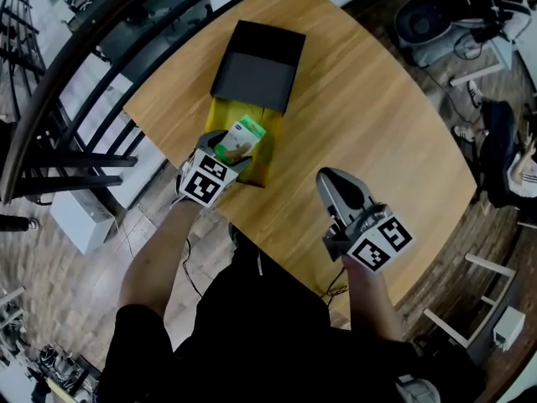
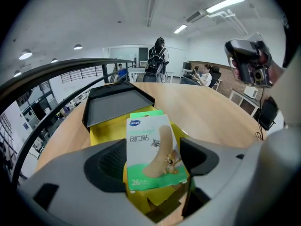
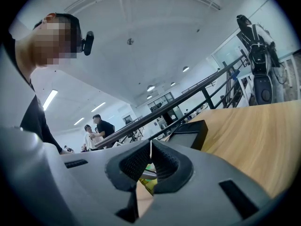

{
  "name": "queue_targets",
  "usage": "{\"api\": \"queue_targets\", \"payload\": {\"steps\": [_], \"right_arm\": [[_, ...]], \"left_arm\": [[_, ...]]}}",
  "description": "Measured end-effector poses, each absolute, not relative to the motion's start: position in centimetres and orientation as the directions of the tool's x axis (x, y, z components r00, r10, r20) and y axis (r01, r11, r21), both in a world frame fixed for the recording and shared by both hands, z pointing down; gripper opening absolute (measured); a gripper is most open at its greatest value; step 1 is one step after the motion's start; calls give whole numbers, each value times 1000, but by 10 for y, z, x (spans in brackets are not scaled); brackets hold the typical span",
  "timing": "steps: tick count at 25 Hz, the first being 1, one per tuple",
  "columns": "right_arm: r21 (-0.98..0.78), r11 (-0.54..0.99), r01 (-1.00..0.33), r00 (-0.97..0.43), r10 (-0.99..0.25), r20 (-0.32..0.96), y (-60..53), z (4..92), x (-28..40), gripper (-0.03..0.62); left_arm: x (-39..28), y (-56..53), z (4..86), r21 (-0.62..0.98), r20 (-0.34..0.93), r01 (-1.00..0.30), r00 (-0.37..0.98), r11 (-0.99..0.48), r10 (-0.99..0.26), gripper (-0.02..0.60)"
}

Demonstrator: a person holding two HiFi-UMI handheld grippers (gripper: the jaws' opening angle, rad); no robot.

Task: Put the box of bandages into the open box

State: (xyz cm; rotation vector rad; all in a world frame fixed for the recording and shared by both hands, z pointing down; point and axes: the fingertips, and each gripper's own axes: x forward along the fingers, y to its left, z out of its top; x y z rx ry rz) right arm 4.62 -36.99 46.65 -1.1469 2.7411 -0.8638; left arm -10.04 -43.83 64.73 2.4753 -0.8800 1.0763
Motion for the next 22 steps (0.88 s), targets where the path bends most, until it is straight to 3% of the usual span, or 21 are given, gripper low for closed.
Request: {"api": "queue_targets", "payload": {"steps": [14, 22], "right_arm": [[-521, 555, -648, -721, -667, 186, -365, 478, 53, 38], [-506, 586, -633, -738, -655, 164, -356, 465, 49, 38]], "left_arm": [[-97, -437, 701, -31, 851, -487, 445, -873, -278, 358], [-107, -436, 677, -65, 829, -516, 448, -854, -334, 360]]}}
